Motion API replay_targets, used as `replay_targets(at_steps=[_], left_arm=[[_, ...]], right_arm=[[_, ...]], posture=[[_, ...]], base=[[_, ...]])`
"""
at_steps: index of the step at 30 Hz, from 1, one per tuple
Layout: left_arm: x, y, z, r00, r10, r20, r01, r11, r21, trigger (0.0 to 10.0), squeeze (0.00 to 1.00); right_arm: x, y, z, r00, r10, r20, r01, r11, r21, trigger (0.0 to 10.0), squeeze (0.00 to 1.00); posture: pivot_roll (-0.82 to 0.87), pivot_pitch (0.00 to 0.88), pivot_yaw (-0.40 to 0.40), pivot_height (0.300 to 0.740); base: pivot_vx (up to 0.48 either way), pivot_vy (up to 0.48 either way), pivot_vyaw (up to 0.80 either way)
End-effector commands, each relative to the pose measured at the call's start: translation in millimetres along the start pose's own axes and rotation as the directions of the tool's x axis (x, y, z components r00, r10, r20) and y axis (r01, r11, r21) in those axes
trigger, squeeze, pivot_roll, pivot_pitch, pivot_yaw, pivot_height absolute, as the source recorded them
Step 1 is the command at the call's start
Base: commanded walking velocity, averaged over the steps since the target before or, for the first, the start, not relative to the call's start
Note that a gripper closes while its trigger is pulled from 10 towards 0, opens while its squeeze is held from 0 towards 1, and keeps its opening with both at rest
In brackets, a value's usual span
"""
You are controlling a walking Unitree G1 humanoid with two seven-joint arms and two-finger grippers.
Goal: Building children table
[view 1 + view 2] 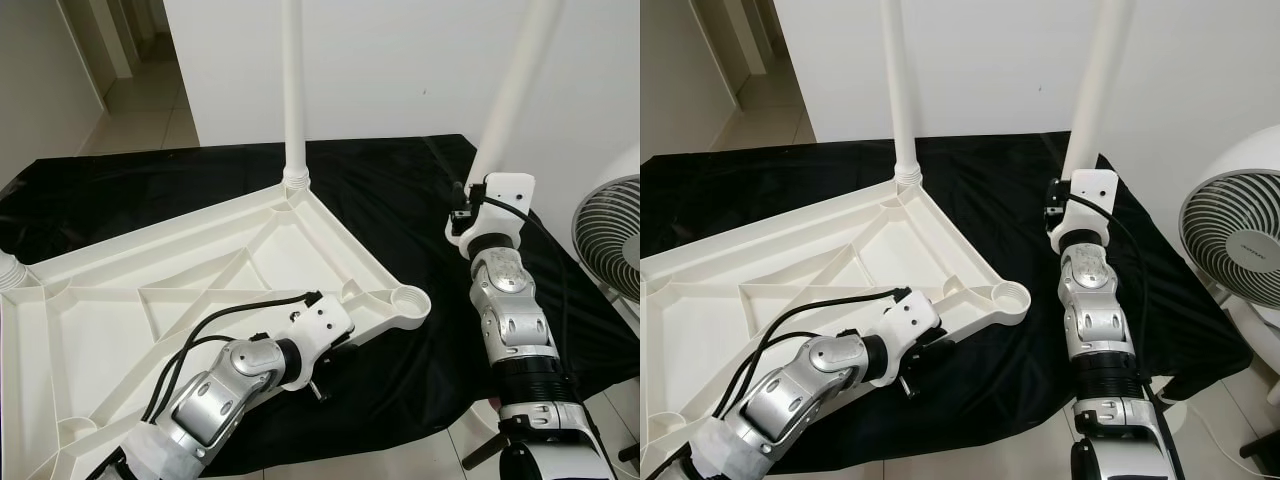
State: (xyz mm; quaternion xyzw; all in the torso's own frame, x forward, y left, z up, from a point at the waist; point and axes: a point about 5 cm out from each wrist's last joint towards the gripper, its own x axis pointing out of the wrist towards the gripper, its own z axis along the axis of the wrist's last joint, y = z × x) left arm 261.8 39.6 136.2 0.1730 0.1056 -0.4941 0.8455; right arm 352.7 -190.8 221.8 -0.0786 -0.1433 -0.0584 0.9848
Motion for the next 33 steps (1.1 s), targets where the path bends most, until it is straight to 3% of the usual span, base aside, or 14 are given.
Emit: replay_targets(at_steps=[1,7,8,13,21,26,33], left_arm=[[-1.6,-1.7,9.5,0.997,-0.068,0.035,0.066,0.997,0.038,10.0,0.0],[-4.1,0.9,17.9,0.994,-0.084,0.07,0.08,0.995,0.066,10.0,0.0],[-9.0,6.9,29.6,0.99,-0.08,0.117,0.073,0.995,0.066,10.0,0.0],[-12.8,15.2,37.7,0.987,-0.046,0.155,0.04,0.998,0.044,10.0,0.0],[-19.7,38.1,39.9,0.973,0.126,0.192,-0.118,0.992,-0.05,10.0,0.0],[-22.0,41.8,38.0,0.969,0.159,0.19,-0.146,0.986,-0.078,10.0,0.0],[-26.6,52.5,45.8,0.931,0.262,0.254,-0.228,0.961,-0.157,10.0,0.0]], right_arm=[[-2.3,4.2,-4.4,0.999,0.031,-0.019,-0.031,0.999,0.027,10.0,0.0],[-4.8,11.2,-8.7,0.996,0.081,-0.044,-0.079,0.995,0.055,10.0,0.0],[-9.9,23.0,-11.3,0.984,0.173,-0.048,-0.171,0.984,0.047,10.0,0.0],[-17.3,33.2,-14.5,0.969,0.242,-0.055,-0.239,0.969,0.062,10.0,0.0],[-34.9,45.2,-17.4,0.949,0.311,-0.055,-0.306,0.948,0.086,10.0,0.0],[-42.9,46.7,-18.8,0.943,0.328,-0.063,-0.321,0.942,0.102,10.0,0.0],[-55.9,39.5,-18.3,0.951,0.3,-0.072,-0.291,0.95,0.114,10.0,0.0]], posture=[[0.02,0.032,0.013,0.74],[0.02,0.033,0.011,0.74],[0.02,0.032,0.009,0.74],[0.02,0.033,0.005,0.74],[0.03,0.032,0.0,0.74],[0.03,0.031,-0.001,0.74],[0.02,0.032,-0.007,0.74]], base=[[0.0,0.0,0.0],[0.0,0.0,0.0],[0.0,0.0,0.0],[0.0,0.0,0.0],[0.0,0.0,0.0],[0.0,0.0,0.0],[0.0,0.0,0.0]])
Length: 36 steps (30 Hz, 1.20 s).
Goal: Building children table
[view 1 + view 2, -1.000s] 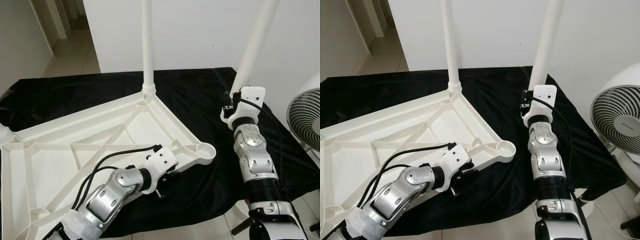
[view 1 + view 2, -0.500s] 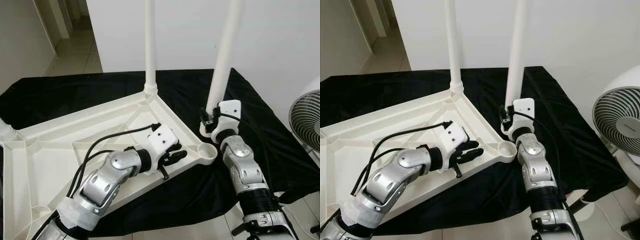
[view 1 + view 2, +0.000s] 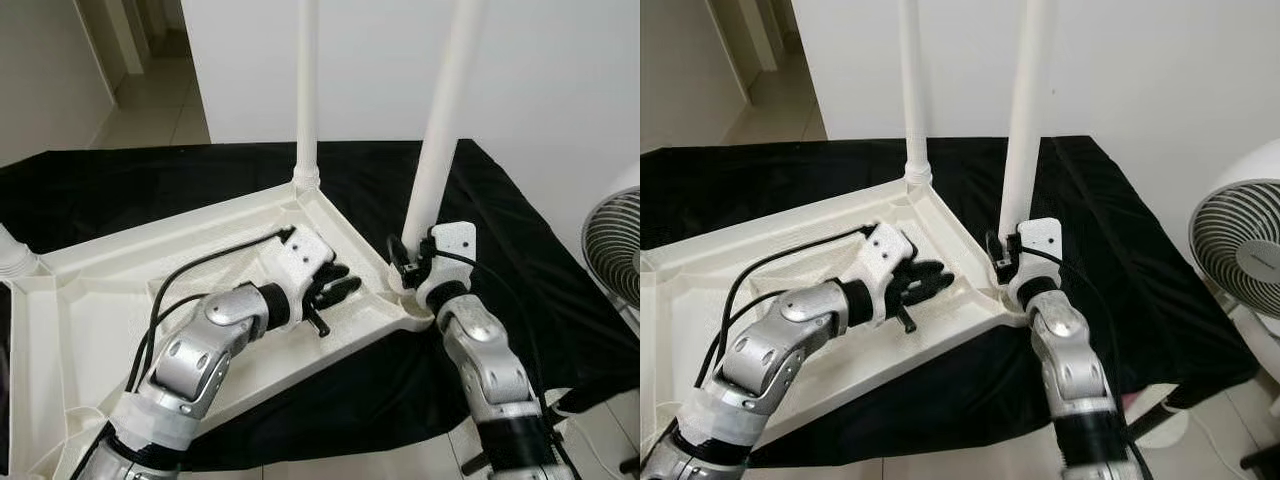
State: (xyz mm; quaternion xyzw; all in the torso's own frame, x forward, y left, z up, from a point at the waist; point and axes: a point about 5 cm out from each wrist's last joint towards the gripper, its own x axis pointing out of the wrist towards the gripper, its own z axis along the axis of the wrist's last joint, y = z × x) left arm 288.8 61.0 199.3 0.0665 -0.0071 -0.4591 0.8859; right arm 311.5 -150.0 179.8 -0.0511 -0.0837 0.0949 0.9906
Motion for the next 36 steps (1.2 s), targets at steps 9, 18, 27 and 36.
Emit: replay_targets(at_steps=[9,18,27,36], left_arm=[[-0.9,5.5,-4.2,0.985,0.168,0.026,-0.169,0.985,0.03,10.0,0.0],[-0.9,5.8,-2.9,0.986,0.159,0.04,-0.16,0.987,0.029,10.0,0.0],[-1.1,6.5,-3.0,0.987,0.156,0.04,-0.158,0.987,0.032,10.0,0.0],[-2.0,6.2,-1.7,0.986,0.159,0.044,-0.161,0.987,0.032,10.0,0.0]], right_arm=[[-20.7,-10.0,0.8,0.998,-0.064,-0.012,0.064,0.997,0.031,10.0,0.0],[-35.6,-10.8,-22.6,0.994,-0.052,-0.092,0.056,0.998,0.033,10.0,0.0],[-30.8,6.2,-26.9,0.994,0.047,-0.103,-0.04,0.997,0.062,10.0,0.0],[-27.6,4.2,-31.5,0.992,0.058,-0.112,-0.044,0.992,0.121,10.0,0.0]], posture=[[0.01,0.033,-0.013,0.74],[0.01,0.033,-0.009,0.74],[0.02,0.048,-0.006,0.74],[0.02,0.053,-0.002,0.74]], base=[[0.0,0.0,0.0],[0.0,0.0,0.0],[0.0,0.0,0.0],[0.0,0.0,0.0]])
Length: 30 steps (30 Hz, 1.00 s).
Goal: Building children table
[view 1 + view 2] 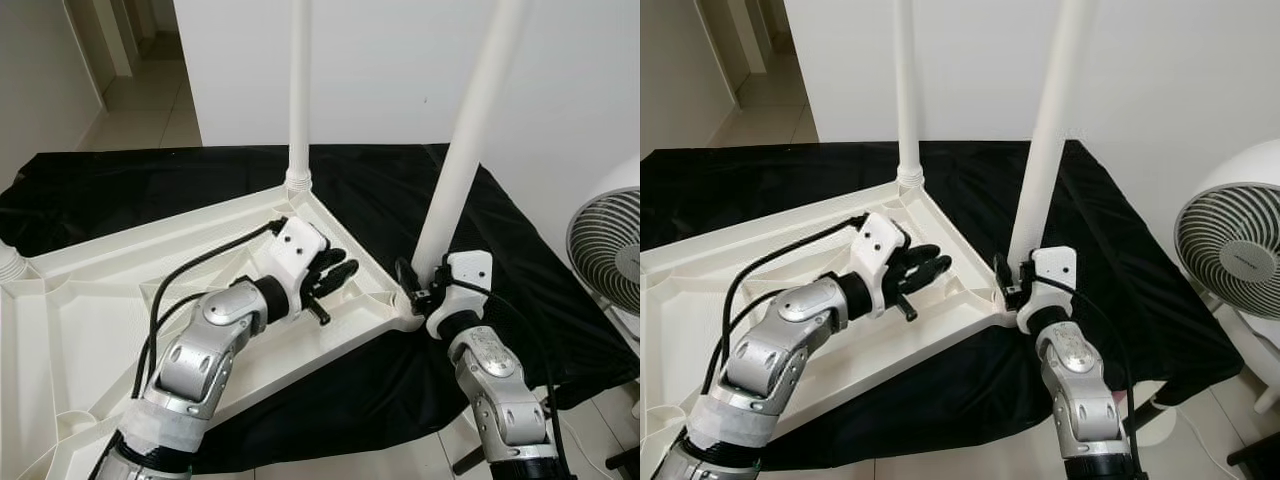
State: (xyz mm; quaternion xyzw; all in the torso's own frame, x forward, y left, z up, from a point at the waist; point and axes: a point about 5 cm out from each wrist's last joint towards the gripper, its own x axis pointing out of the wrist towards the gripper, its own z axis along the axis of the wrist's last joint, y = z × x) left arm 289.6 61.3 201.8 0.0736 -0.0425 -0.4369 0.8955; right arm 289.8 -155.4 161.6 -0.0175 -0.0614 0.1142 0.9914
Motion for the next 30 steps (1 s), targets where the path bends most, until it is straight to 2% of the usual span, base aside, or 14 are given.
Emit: replay_targets(at_steps=[1,9,13,15,16,18,20,30], left_arm=[[-2.1,5.0,-4.2,0.994,0.108,-0.015,-0.108,0.994,-0.005,10.0,0.0],[-1.7,3.1,-3.2,0.995,0.102,-0.01,-0.102,0.995,-0.008,10.0,0.0],[-0.8,2.3,-2.9,0.995,0.1,-0.006,-0.1,0.995,-0.013,10.0,0.0],[-0.3,1.5,-2.2,0.995,0.097,-0.004,-0.097,0.995,-0.009,10.0,0.0],[-0.3,1.5,-2.2,0.995,0.097,-0.004,-0.097,0.995,-0.009,10.0,0.0],[-0.6,2.2,-1.8,0.995,0.098,-0.004,-0.099,0.995,-0.007,10.0,0.0],[-1.0,3.4,-1.3,0.995,0.101,-0.003,-0.101,0.995,-0.006,10.0,0.0],[-0.4,2.5,4.2,0.996,0.086,0.015,-0.086,0.996,-0.002,10.0,0.0]], right_arm=[[-2.0,2.2,-17.3,0.997,0.016,-0.079,-0.012,0.999,0.046,10.0,0.0],[-5.9,-8.4,-21.4,0.998,-0.01,-0.06,0.018,0.991,0.134,10.0,0.0],[-6.6,-7.4,-19.5,0.999,0.008,-0.04,-0.003,0.993,0.119,10.0,0.0],[-8.5,-2.3,-12.7,0.998,0.061,0.012,-0.062,0.997,0.041,10.0,0.0],[-8.5,-2.3,-12.7,0.998,0.061,0.012,-0.062,0.997,0.041,10.0,0.0],[-12.2,2.3,-7.9,0.993,0.106,0.059,-0.102,0.993,-0.067,10.0,0.0],[-14.7,4.9,-10.5,0.988,0.141,0.055,-0.134,0.984,-0.117,10.0,0.0],[-14.7,-1.2,-22.4,0.987,0.159,0.028,-0.154,0.978,-0.139,10.0,0.0]], posture=[[0.02,0.053,-0.002,0.74],[0.01,0.057,0.0,0.74],[0.01,0.057,0.0,0.74],[0.01,0.059,-0.001,0.74],[0.01,0.059,-0.001,0.74],[0.01,0.059,0.0,0.74],[0.01,0.061,0.002,0.74],[0.02,0.056,0.003,0.74]], base=[[0.0,0.0,0.0],[0.0,0.0,0.0],[0.0,0.0,0.0],[0.0,0.0,0.0],[0.0,0.0,0.0],[0.0,0.0,0.0],[0.0,0.0,0.0],[0.0,0.0,0.0]])
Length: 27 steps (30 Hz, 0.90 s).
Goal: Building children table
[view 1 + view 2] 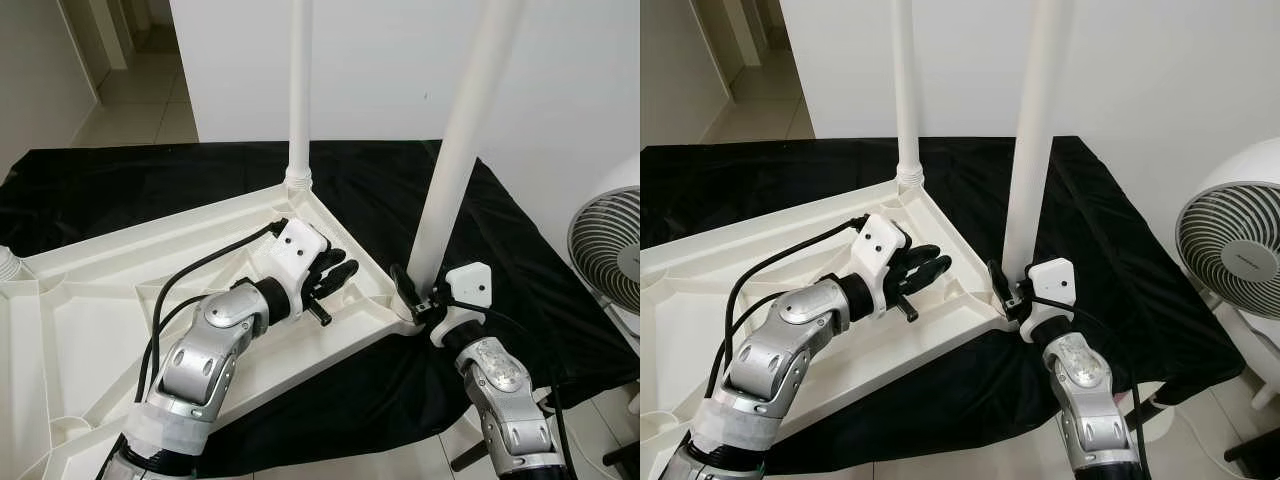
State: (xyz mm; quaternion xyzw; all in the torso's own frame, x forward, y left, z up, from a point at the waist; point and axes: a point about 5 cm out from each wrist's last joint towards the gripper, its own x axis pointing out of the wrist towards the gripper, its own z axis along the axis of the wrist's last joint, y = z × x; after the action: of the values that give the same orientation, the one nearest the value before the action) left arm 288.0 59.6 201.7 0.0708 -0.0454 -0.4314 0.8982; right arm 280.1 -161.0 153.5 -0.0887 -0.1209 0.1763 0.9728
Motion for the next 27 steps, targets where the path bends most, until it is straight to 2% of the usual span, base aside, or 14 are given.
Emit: replay_targets(at_steps=[1,4,6,7,11,17,21,27], left_arm=[[-0.7,4.7,3.9,0.997,0.073,0.008,-0.073,0.997,0.001,10.0,0.0],[-0.7,4.8,5.3,0.997,0.073,0.013,-0.073,0.997,0.005,10.0,0.0],[-0.7,4.7,5.9,0.997,0.073,0.015,-0.073,0.997,0.007,10.0,0.0],[-0.7,4.7,5.9,0.997,0.073,0.015,-0.073,0.997,0.007,10.0,0.0],[-0.5,4.6,7.0,0.997,0.071,0.018,-0.071,0.997,0.009,10.0,0.0],[-0.4,3.9,7.9,0.997,0.068,0.022,-0.068,0.998,0.01,10.0,0.0],[-1.0,3.9,8.4,0.998,0.065,0.02,-0.065,0.998,0.013,10.0,0.0],[-2.1,4.0,9.0,0.998,0.063,0.019,-0.063,0.998,0.017,10.0,0.0]], right_arm=[[-4.3,4.4,-14.6,0.998,0.028,-0.065,-0.027,0.999,0.018,10.0,0.0],[-7.8,4.4,-19.3,0.998,0.02,-0.053,-0.018,0.999,0.042,10.0,0.0],[-9.5,3.5,-22.5,0.999,-0.003,-0.051,0.009,0.994,0.112,10.0,0.0],[-9.5,3.5,-22.5,0.999,-0.003,-0.051,0.009,0.994,0.112,10.0,0.0],[-11.6,1.9,-29.3,0.998,-0.043,-0.052,0.053,0.978,0.203,10.0,0.0],[-12.0,3.9,-37.0,0.995,-0.065,-0.069,0.08,0.965,0.25,10.0,0.0],[-6.5,10.9,-35.7,0.996,0.021,-0.085,-0.017,0.999,0.046,10.0,0.0],[-3.3,10.3,-40.7,0.987,0.041,-0.158,-0.049,0.998,-0.045,10.0,0.0]], posture=[[0.02,0.056,0.003,0.74],[0.02,0.052,0.004,0.74],[0.02,0.052,0.004,0.74],[0.02,0.052,0.004,0.74],[0.02,0.045,0.003,0.74],[0.02,0.043,0.007,0.74],[0.03,0.04,0.012,0.74],[0.03,0.038,0.013,0.74]], base=[[0.0,0.0,0.0],[0.0,0.0,0.0],[0.0,0.0,0.0],[0.0,0.0,0.0],[0.0,0.0,0.0],[0.0,0.0,0.0],[0.0,0.0,0.0],[0.0,0.0,0.0]])
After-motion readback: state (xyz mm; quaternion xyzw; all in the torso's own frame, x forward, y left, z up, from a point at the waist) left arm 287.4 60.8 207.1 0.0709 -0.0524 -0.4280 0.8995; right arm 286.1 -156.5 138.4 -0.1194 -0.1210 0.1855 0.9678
